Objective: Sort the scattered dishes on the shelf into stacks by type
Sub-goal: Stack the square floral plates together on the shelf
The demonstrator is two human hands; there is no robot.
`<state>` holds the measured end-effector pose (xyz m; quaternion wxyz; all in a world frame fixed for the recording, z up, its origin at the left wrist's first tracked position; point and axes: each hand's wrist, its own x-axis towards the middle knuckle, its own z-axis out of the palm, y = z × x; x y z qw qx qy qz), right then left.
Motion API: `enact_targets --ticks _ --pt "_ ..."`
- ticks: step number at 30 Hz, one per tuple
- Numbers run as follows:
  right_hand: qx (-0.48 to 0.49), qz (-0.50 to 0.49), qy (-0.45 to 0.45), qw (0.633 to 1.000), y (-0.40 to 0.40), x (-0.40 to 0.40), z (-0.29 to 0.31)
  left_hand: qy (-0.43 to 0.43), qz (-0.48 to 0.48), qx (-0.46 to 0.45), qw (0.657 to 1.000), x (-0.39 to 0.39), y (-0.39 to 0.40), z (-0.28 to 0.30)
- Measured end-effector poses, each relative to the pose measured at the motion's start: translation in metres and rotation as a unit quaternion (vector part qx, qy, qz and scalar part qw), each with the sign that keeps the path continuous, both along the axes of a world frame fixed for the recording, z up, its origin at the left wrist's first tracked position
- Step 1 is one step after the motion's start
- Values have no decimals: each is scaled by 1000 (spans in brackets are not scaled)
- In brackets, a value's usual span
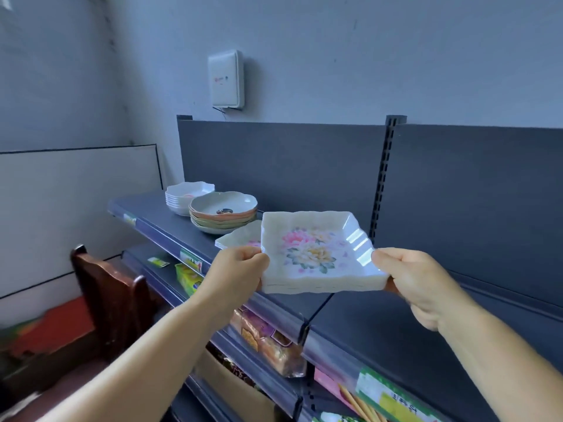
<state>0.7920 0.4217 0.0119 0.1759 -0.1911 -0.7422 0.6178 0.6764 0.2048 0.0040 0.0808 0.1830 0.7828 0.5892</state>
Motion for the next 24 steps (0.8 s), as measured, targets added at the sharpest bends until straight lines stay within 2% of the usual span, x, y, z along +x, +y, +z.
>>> enact_targets --ticks 7,12,19,24 --pt "1 27 5 1000 -11 -109 -11 17 37 -58 998 -111 -9 9" --pt "7 22 -27 999 -28 -163 -23 26 57 -77 995 -174 -14 3" --pt "72 -40 -79 994 -54 -188 -38 30 31 -73 996 -227 -13 -18" --pt "91 -111 -107 984 -69 -190 -47 69 -39 -94 992 -248 -7 -31"
